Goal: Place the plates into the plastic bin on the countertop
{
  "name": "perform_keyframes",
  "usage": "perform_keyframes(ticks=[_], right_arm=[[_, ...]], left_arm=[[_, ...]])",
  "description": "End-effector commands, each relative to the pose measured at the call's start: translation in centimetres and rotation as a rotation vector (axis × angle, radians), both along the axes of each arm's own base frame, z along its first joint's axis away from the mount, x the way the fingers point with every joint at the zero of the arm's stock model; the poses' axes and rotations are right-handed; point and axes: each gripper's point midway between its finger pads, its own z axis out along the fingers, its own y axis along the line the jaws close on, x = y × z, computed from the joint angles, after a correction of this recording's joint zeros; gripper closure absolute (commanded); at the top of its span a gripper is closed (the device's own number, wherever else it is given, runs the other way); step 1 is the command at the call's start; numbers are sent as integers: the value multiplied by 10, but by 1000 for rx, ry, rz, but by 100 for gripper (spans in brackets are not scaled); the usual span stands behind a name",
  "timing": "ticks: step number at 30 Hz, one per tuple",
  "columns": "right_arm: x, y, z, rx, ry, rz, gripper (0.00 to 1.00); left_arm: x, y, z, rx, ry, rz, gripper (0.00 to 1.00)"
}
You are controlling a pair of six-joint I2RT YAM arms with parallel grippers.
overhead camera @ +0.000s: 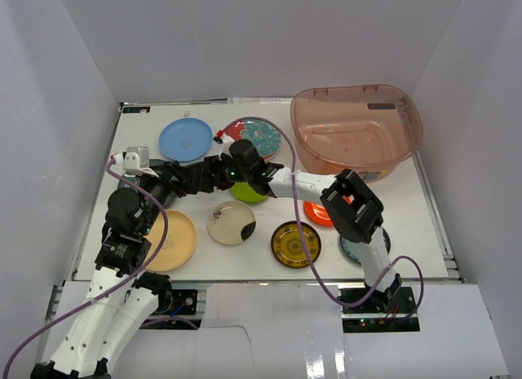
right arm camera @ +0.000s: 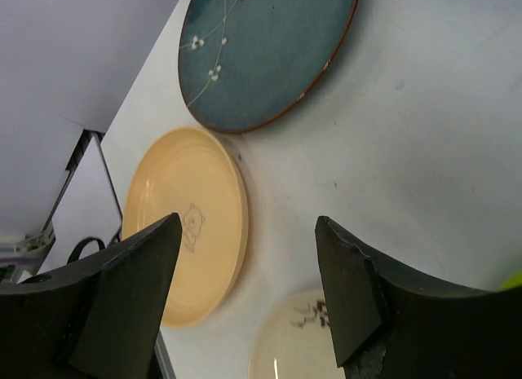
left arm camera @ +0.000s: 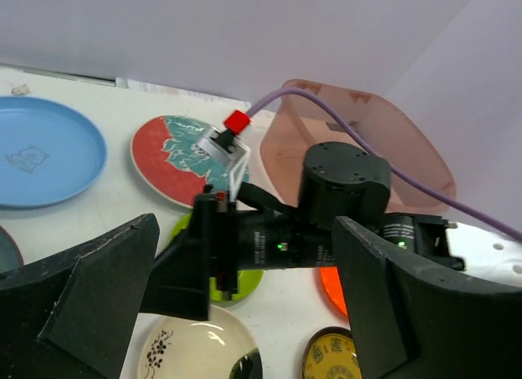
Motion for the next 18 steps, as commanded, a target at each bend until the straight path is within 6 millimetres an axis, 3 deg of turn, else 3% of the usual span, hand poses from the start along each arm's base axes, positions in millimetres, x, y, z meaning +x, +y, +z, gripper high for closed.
perform_keyframes(ticks=[1, 3, 4, 11, 12, 14, 15, 16, 17, 18], right_arm=[[24, 32, -1, 48, 2, -86, 27], [30, 46, -1, 71, 11, -104, 27], [34, 51, -20, 57, 40, -125, 27], [45, 96, -58, 83, 145, -153, 28], [44, 100, -78, 69, 173, -160, 29], [49, 114, -69, 124, 205, -178, 30], [48, 119, -73, 132, 222, -183, 31], [49, 121, -89, 120, 243, -201, 32], [53, 126, -83, 143, 245, -212, 33], [51, 130, -90, 150, 272, -224, 34]], left_arm=[[3, 10, 3, 11, 13, 81, 2], [1, 8, 4, 16, 9, 78, 2], [0, 7, 4, 16, 6, 75, 2], [-7, 6, 10, -17, -2, 73, 2], [-8, 5, 11, -20, -6, 67, 2], [-10, 3, 13, -23, -11, 61, 2], [-10, 3, 14, -25, -13, 62, 2], [-11, 4, 14, -25, -13, 64, 2], [-12, 4, 14, -26, -14, 64, 2], [-12, 4, 14, -28, -14, 64, 2]])
